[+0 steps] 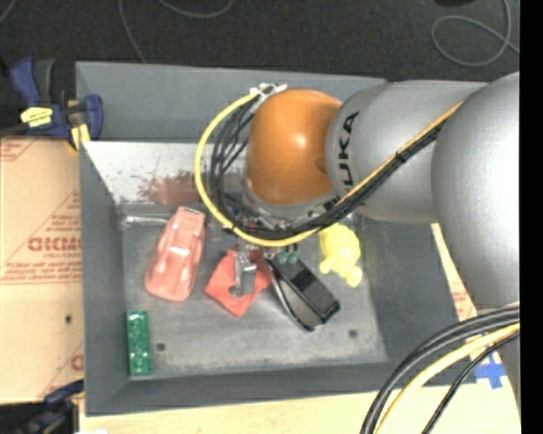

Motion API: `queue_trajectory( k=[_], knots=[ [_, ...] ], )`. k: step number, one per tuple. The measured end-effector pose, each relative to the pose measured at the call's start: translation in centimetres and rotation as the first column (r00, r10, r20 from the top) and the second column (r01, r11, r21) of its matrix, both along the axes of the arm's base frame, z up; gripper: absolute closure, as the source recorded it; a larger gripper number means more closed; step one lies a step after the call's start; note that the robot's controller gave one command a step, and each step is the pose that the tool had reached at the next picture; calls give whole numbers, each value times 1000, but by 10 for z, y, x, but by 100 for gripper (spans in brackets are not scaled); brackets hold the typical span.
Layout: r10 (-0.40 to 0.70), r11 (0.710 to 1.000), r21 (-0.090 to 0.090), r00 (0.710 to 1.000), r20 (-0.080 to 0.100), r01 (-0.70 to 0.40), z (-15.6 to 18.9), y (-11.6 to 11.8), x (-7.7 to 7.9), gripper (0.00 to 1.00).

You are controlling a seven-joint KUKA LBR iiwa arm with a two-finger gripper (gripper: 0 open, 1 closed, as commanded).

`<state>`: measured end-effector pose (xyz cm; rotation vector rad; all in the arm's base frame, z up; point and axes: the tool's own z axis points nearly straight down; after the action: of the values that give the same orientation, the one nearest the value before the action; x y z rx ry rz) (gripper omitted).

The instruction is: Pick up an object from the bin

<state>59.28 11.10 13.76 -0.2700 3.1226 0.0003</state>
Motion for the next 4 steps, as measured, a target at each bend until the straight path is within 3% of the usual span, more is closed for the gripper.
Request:
queue_trajectory(
  k=[1,3,4],
  knots=[
    [-37,999,0,999,3,37,-61,-48,24,100],
    [-17,1000,3,1000,7,17,-63,-55,28,100],
    [-25,1000,2,1000,14,25,-63,-59,22,100]
  ],
)
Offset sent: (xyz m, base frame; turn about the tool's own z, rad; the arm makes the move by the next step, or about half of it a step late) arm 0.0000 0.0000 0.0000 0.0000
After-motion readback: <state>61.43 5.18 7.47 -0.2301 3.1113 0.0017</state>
